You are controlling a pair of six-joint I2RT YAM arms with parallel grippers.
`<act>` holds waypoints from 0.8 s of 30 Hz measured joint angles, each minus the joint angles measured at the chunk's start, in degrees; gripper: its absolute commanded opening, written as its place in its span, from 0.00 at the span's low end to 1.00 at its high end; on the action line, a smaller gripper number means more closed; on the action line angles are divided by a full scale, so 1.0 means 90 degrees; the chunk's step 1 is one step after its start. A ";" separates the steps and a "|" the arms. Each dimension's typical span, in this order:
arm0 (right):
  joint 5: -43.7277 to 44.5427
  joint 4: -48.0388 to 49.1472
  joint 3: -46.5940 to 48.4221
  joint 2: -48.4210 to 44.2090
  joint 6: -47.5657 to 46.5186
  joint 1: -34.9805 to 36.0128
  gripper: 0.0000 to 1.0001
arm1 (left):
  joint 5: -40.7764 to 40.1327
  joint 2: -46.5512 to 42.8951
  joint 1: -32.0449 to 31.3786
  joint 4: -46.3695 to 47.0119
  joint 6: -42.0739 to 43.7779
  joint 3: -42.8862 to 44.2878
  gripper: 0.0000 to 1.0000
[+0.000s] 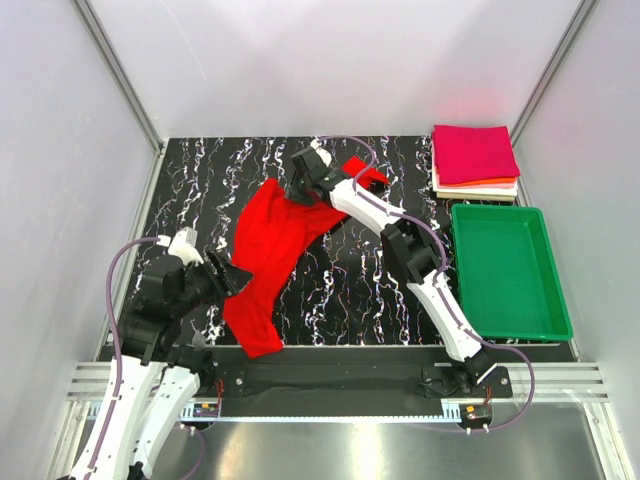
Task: Fold and stack the t-shirts
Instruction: Flatten the tshirt out
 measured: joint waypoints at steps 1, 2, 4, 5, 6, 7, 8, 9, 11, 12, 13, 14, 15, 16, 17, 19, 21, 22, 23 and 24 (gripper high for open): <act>0.0015 -0.0022 0.0002 0.0012 0.0015 0.0000 0.43 | 0.0000 0.0000 0.0000 0.0000 0.0000 0.0000 0.61; 0.0039 -0.0056 0.0029 0.0036 0.0022 0.0000 0.44 | 0.0000 0.0000 0.0000 0.0000 0.0000 -0.0002 0.61; 0.0092 -0.0085 0.0138 0.0117 0.0034 -0.0002 0.43 | 0.0000 0.0002 0.0000 0.0002 0.0000 0.0000 0.61; 0.0104 -0.0087 0.0199 0.0170 0.0034 -0.0002 0.36 | 0.0000 0.0002 0.0000 0.0002 0.0000 0.0000 0.61; 0.0109 -0.0085 0.0270 0.0223 0.0032 -0.0002 0.28 | 0.0000 0.0002 0.0000 0.0002 0.0000 0.0000 0.61; 0.0107 -0.0090 0.0330 0.0272 0.0017 -0.0002 0.18 | 0.0000 0.0002 0.0000 0.0002 0.0002 -0.0002 0.61; 0.0104 -0.0104 0.0444 0.0345 0.0007 -0.0002 0.12 | 0.0000 0.0002 0.0000 0.0002 0.0002 0.0000 0.61; 0.0092 -0.0104 0.0561 0.0427 0.0010 -0.0002 0.02 | 0.0000 0.0000 0.0000 0.0002 0.0002 -0.0002 0.61; 0.0068 -0.0102 0.0738 0.0556 0.0000 -0.0002 0.00 | -0.0005 -0.0017 0.0000 0.0053 -0.0005 -0.0044 0.61; 0.0049 -0.0119 0.0763 0.0573 -0.0007 -0.0002 0.00 | -0.0005 -0.0032 0.0000 0.0102 -0.0029 -0.0092 0.60; 0.0039 -0.0134 0.0763 0.0573 -0.0019 -0.0002 0.00 | -0.0005 -0.0034 0.0000 0.0131 -0.0058 -0.0136 0.60; 0.0039 -0.0136 0.0763 0.0566 -0.0046 -0.0002 0.00 | -0.0002 -0.0029 0.0000 0.0211 -0.0087 -0.0204 0.60; 0.0041 -0.0136 0.0760 0.0546 -0.0075 -0.0002 0.00 | 0.0000 -0.0002 0.0000 0.0267 -0.0117 -0.0279 0.60; 0.0046 -0.0136 0.0712 0.0500 -0.0107 -0.0002 0.00 | 0.0007 0.0058 0.0000 0.0301 -0.0138 -0.0321 0.60; 0.0056 -0.0143 0.0624 0.0410 -0.0143 -0.0007 0.00 | 0.0024 0.0194 0.0000 0.0333 -0.0141 -0.0333 0.60; 0.0092 -0.0155 0.0211 0.0056 -0.0214 -0.0022 0.00 | 0.0080 0.0610 0.0000 0.0437 -0.0146 -0.0328 0.60; 0.0131 -0.0160 -0.0461 -0.0522 -0.0279 -0.0058 0.00 | 0.0131 0.0988 0.0000 0.0520 -0.0160 -0.0328 0.60; 0.0158 -0.0202 -0.0884 -0.0916 -0.0301 -0.0095 0.00 | 0.0134 0.1156 0.0000 0.0537 -0.0163 -0.0328 0.60; 0.0185 -0.0185 -0.1292 -0.1321 -0.0313 -0.0146 0.00 | 0.0129 0.1268 0.0000 0.0534 -0.0163 -0.0328 0.60; 0.0260 -0.0216 -0.1732 -0.1780 -0.0325 -0.0223 0.00 | 0.0121 0.1338 0.0000 0.0532 -0.0163 -0.0328 0.59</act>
